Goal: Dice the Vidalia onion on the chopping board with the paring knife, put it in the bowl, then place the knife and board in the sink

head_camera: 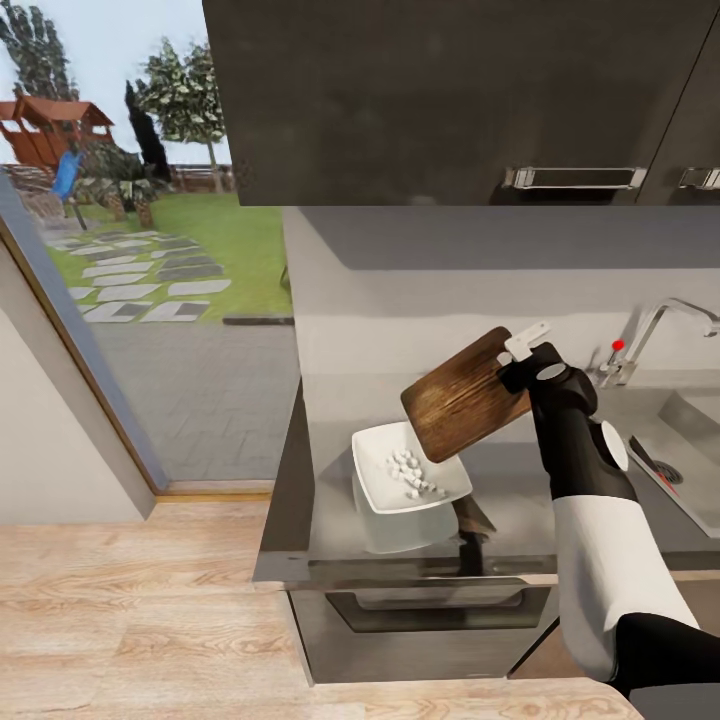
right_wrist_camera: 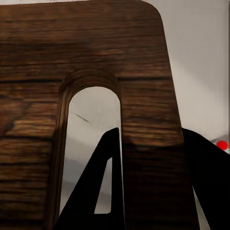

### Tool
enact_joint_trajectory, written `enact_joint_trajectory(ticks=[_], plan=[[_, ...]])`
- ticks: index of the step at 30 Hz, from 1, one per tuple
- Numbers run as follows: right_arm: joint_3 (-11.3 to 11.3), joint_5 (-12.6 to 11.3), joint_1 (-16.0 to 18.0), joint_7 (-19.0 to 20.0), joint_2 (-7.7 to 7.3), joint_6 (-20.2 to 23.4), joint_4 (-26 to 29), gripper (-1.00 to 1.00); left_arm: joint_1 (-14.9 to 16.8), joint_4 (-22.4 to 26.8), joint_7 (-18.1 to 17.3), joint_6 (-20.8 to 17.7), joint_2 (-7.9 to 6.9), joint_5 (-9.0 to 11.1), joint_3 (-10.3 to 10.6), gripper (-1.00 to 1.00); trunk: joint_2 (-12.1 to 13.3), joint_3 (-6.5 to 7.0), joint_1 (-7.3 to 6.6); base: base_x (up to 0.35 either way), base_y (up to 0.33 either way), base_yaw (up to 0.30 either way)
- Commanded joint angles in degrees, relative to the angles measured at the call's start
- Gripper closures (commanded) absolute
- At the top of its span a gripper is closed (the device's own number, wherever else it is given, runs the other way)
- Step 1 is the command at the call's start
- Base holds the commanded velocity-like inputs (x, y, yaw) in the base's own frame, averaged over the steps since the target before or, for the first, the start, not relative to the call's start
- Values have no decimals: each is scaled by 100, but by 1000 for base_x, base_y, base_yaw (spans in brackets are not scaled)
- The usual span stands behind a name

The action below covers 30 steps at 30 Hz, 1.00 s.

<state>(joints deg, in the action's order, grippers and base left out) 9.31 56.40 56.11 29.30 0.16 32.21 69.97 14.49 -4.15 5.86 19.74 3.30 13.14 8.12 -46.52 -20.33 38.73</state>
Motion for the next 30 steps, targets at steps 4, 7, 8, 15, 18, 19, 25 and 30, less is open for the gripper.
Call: enact_joint_trajectory(ticks=[4,7,8,15,18,19,25,30], plan=[[5,14,5,53,-4,5,6,100,10,-25,11,39,4,40,49,-100,-6,-7,1,0,0,0],[20,-54,5,73,-8,0,7,100,10,-25,11,39,4,40,51,-100,-6,-7,1,0,0,0],[25,-115,5,84,-11,0,7,100,10,-25,11,39,4,40,50,-100,-6,-7,1,0,0,0],[54,-1773,5,250,-563,12,-22,100,10,-25,11,39,4,40,52,-100,-6,-7,1,0,0,0],[270,-2297,5,262,-825,18,-109,100,10,-25,11,39,4,40,50,-100,-6,-7,1,0,0,0],[328,-2352,5,263,-846,17,-122,100,10,-25,11,39,4,40,52,-100,-6,-7,1,0,0,0],[817,-2607,5,400,-944,-7,-337,100,10,-25,11,39,7,40,52,-100,-6,-7,1,0,0,0],[1021,-2624,5,415,-1047,-491,-773,100,10,-25,11,39,12,40,56,-100,-6,-7,1,0,-7,0]])
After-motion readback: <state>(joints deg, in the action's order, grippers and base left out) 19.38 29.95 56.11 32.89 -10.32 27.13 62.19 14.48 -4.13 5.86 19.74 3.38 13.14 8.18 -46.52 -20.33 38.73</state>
